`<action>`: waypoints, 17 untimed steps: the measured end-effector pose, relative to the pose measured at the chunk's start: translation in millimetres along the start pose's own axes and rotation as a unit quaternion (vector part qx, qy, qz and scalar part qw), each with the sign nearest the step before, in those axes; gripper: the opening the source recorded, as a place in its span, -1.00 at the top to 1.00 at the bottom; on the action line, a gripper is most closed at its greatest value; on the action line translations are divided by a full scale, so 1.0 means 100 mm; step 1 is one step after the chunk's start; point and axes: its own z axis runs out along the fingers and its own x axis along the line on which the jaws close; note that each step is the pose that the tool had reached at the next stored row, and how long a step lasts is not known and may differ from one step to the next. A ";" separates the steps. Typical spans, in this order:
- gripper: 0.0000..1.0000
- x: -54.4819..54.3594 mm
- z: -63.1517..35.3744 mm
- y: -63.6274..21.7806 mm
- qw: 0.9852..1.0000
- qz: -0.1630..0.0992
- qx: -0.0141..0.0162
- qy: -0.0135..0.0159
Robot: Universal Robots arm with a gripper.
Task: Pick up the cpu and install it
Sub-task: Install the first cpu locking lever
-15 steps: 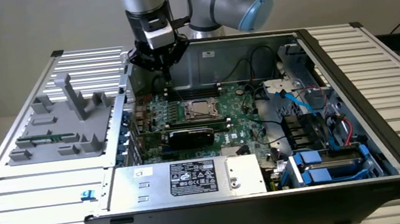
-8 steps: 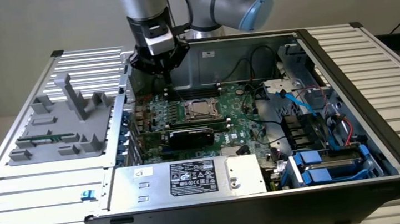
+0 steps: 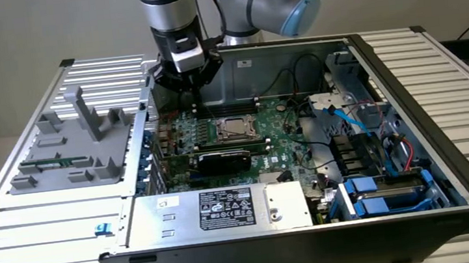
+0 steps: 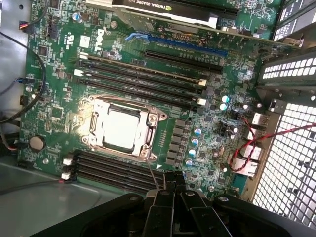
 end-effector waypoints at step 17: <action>0.77 -0.01 0.114 0.020 0.999 0.013 0.038 -0.008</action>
